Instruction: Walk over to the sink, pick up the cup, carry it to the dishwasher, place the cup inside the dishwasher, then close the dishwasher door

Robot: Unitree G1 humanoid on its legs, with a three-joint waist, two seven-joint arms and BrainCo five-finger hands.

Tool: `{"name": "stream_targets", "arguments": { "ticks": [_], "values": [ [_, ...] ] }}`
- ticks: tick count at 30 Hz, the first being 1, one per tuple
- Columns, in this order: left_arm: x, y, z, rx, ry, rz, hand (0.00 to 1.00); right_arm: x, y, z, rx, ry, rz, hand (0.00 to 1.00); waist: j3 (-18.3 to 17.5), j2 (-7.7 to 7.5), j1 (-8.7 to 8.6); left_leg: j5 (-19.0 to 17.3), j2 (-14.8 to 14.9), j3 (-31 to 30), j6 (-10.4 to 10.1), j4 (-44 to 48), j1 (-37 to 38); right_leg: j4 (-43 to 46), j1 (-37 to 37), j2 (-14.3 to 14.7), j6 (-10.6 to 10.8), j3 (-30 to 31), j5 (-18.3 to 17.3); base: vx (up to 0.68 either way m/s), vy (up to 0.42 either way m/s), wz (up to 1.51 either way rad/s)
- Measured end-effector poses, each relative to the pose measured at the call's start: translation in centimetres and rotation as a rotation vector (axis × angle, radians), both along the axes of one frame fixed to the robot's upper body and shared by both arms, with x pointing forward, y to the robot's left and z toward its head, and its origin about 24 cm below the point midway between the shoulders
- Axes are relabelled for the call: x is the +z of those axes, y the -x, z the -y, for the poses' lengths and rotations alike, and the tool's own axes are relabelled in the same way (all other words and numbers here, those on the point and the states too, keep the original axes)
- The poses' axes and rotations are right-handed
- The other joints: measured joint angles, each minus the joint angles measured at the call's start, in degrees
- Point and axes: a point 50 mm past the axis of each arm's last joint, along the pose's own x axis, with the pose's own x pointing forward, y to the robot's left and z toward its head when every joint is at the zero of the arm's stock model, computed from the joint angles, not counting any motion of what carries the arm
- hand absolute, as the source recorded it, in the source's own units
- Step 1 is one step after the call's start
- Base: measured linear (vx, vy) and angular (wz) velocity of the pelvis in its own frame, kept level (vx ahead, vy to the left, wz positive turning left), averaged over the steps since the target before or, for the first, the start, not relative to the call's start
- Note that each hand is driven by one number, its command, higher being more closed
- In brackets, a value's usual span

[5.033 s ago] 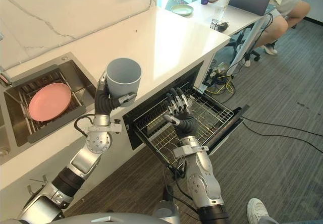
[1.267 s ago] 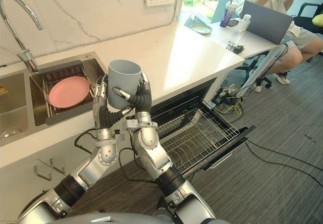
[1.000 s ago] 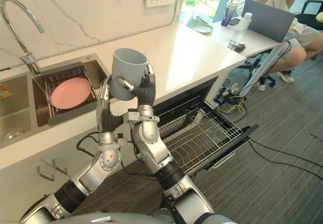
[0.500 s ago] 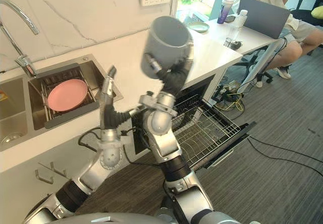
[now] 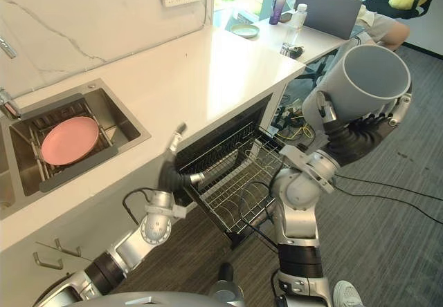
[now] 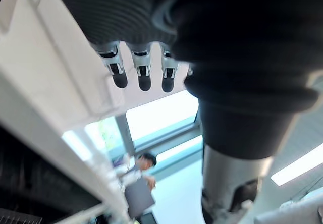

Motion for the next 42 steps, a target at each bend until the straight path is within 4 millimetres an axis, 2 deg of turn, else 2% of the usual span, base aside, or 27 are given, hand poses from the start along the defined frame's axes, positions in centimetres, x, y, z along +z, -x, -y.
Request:
{"name": "stream_targets", "arguments": {
  "ticks": [2, 5, 8, 11, 14, 15, 18, 20, 22, 23, 25, 27, 29, 32, 34, 37, 42],
  "values": [
    [-2.3, 1.1, 0.6, -0.113, -0.023, -0.163, 0.00, -0.8, 0.2, 0.2, 0.018, 0.041, -0.049, 1.00, 0.03, 0.17, -0.20, -0.22, 0.01, 0.52, 0.02, 0.17, -0.22, 0.01, -0.50, -0.01, 0.06, 0.39, 0.04, 0.02, 0.019, -0.11],
    [-5.1, 2.5, 0.8, -0.165, -0.085, -0.325, 0.00, -2.3, -0.1, 0.7, 0.041, 0.079, -0.144, 1.00, 0.08, 0.28, -0.47, -0.36, 0.02, 0.54, 0.02, 0.05, -0.19, 0.01, -0.54, -0.09, 0.11, 0.36, 0.00, 0.00, 0.000, 0.00],
    [-7.4, 3.0, -0.6, -0.120, -0.136, -0.447, 0.00, -3.9, -0.6, 1.1, 0.072, 0.093, -0.233, 1.00, 0.22, 0.22, -0.44, -0.39, -0.01, 0.55, 0.03, -0.08, -0.19, 0.01, -0.58, -0.17, 0.14, 0.32, -0.03, 0.00, 0.000, 0.00],
    [-9.9, 3.8, -3.5, -0.002, -0.176, -0.563, 0.00, -6.1, -0.8, 1.9, 0.084, 0.095, -0.345, 1.00, 0.98, 0.14, 0.09, -0.40, 0.08, 0.41, 0.03, -0.15, -0.30, 0.01, -0.58, -0.23, 0.21, 0.12, -0.12, 0.00, 0.008, 0.03],
    [-13.5, 5.7, -8.7, 0.247, -0.227, -0.743, 0.00, -8.5, -0.4, 2.4, 0.076, 0.084, -0.457, 1.00, 1.68, 0.20, 0.53, -0.42, 0.19, -0.45, -0.01, -0.13, -0.92, -0.01, -0.38, -0.41, 0.51, -1.15, -0.37, 0.02, 0.013, 0.16],
    [-14.0, 6.1, -9.7, 0.297, -0.228, -0.770, 0.00, -8.9, -0.3, 2.5, 0.070, 0.087, -0.474, 1.00, 1.77, 0.19, 0.56, -0.42, 0.19, -0.83, -0.01, -0.08, -1.16, -0.01, -0.38, -0.46, 0.58, -1.44, -0.43, 0.02, 0.017, 0.19],
    [-16.1, 8.5, -14.8, 0.553, -0.225, -0.921, 0.00, -10.9, -0.4, 3.0, 0.043, 0.095, -0.568, 1.00, 3.00, -0.15, 1.86, -0.47, 0.51, -1.61, -0.10, 0.42, -1.94, 0.00, -0.22, -0.65, 0.93, -2.71, -0.42, 0.02, 0.015, 0.17],
    [-17.0, 10.1, -17.2, 0.680, -0.199, -1.009, 0.00, -11.6, -0.4, 3.1, 0.025, 0.117, -0.611, 1.00, 3.88, -0.11, 2.82, -0.65, 0.69, -2.61, -0.25, 1.20, -2.62, 0.01, 0.07, -0.65, 1.04, -3.52, -0.40, 0.02, 0.008, 0.26],
    [-17.6, 12.2, -19.0, 0.758, -0.221, -1.069, 0.00, -11.9, -0.5, 3.0, 0.002, 0.148, -0.628, 1.00, 5.03, 0.05, 3.97, -0.98, 0.85, -3.13, -0.25, 1.96, -3.39, 0.02, 0.37, -0.70, 0.97, -4.56, -0.34, 0.02, 0.024, 0.21],
    [-17.7, 12.9, -19.5, 0.781, -0.222, -1.083, 0.00, -11.8, -0.8, 3.0, 0.001, 0.153, -0.625, 1.00, 5.82, 0.02, 4.81, -0.99, 0.82, -3.25, -0.24, 2.08, -3.74, 0.03, 0.18, -0.78, 0.98, -4.70, -0.35, 0.01, 0.026, 0.08],
    [-17.9, 13.5, -19.7, 0.793, -0.224, -1.099, 0.00, -11.3, -1.4, 2.8, 0.003, 0.158, -0.608, 1.00, 6.66, -0.03, 5.16, -1.01, 0.72, -3.97, -0.20, 2.90, -5.59, 0.22, -0.82, -1.04, 0.97, -5.35, -0.27, -0.01, 0.029, 0.18],
    [-17.8, 13.3, -19.7, 0.794, -0.223, -1.094, 0.00, -10.6, -2.8, 2.9, 0.001, 0.167, -0.592, 1.00, 8.76, -0.08, 5.53, -0.94, 0.56, -4.52, -0.08, 4.10, -7.88, 0.41, -2.14, -1.26, 0.81, -5.86, 0.27, -0.04, 0.031, 0.17],
    [-17.6, 12.3, -19.8, 0.799, -0.204, -1.075, 0.00, -9.2, -4.6, 3.8, -0.030, 0.221, -0.597, 1.00, 11.70, 0.04, 6.85, -0.82, 0.42, -4.66, 0.10, 5.61, -11.21, 0.44, -4.71, -1.26, 0.40, -5.79, 1.27, -0.08, 0.025, 0.03],
    [-17.5, 11.6, -19.9, 0.789, -0.181, -1.078, 0.00, -6.8, -5.8, 4.8, -0.060, 0.273, -0.562, 1.00, 15.29, 0.46, 7.37, -0.71, 0.39, -5.32, 0.27, 7.36, -14.61, 1.59, -7.54, -1.46, 0.23, -5.92, 1.67, -0.08, 0.034, 0.07],
    [-17.8, 11.9, -20.1, 0.785, -0.188, -1.111, 0.00, -6.0, -6.6, 5.3, -0.074, 0.307, -0.574, 1.00, 17.56, 0.49, 7.50, -0.65, 0.37, -5.81, 0.37, 8.03, -15.70, 3.53, -8.83, -1.78, 0.04, -6.00, 0.98, -0.04, 0.036, 0.08],
    [-18.2, 12.4, -20.1, 0.770, -0.195, -1.168, 0.00, -6.0, -7.3, 6.5, -0.107, 0.328, -0.636, 1.00, 18.61, 0.39, 8.22, -0.36, -0.02, -6.05, 0.78, 8.39, -18.06, 5.07, -11.45, -2.42, 0.04, -6.03, 0.63, -0.04, 0.043, 0.07],
    [-19.2, 13.7, -19.8, 0.699, -0.203, -1.267, 0.00, -5.7, -8.5, 8.0, -0.123, 0.305, -0.696, 1.00, 19.84, 0.41, 8.29, 0.04, -0.69, -6.84, 1.33, 9.10, -21.65, 6.64, -15.02, -3.31, -0.08, -6.07, 0.57, -0.04, 0.041, 0.08]
  ]
}}
